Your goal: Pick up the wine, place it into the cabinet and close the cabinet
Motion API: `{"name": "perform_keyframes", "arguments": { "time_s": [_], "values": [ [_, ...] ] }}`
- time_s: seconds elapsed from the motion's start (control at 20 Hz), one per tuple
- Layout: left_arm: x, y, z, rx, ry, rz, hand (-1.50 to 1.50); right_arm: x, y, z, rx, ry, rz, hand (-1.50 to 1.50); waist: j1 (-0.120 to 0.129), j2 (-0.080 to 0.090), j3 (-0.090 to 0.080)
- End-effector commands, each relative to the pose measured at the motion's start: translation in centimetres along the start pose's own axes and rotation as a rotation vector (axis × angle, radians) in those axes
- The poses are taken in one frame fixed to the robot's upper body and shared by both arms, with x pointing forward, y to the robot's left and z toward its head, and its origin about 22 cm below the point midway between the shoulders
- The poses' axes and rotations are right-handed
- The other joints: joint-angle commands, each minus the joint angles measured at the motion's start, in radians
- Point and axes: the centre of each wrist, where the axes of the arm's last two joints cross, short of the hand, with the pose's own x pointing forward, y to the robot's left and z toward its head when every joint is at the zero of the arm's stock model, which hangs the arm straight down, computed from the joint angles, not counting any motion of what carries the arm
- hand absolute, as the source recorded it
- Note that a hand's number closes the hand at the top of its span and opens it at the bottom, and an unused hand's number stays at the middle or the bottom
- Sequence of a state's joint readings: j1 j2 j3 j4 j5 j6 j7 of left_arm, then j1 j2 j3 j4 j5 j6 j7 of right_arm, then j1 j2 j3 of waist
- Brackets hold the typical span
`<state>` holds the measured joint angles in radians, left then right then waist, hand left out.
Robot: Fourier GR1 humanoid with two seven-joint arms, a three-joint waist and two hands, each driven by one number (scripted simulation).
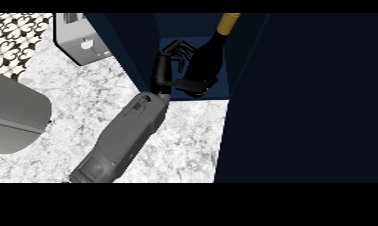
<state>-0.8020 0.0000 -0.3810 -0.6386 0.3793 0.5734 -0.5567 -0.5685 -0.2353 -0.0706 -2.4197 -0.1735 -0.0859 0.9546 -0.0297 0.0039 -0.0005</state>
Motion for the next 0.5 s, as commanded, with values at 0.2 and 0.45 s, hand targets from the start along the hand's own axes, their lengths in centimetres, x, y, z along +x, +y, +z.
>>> {"name": "perform_keyframes", "arguments": {
  "time_s": [0.2,0.45],
  "values": [
    [-1.9,1.3,-0.3,0.061,-0.006,0.03,1.5,1.1,0.7,2.2,0.064,-0.04,-0.055,-1.5,-0.011,0.003,-0.001],
    [-2.4,2.0,-0.7,0.108,0.029,0.107,1.5,1.5,0.3,1.7,0.082,-0.014,-0.041,-1.5,-0.02,0.005,-0.001]
  ]
}}
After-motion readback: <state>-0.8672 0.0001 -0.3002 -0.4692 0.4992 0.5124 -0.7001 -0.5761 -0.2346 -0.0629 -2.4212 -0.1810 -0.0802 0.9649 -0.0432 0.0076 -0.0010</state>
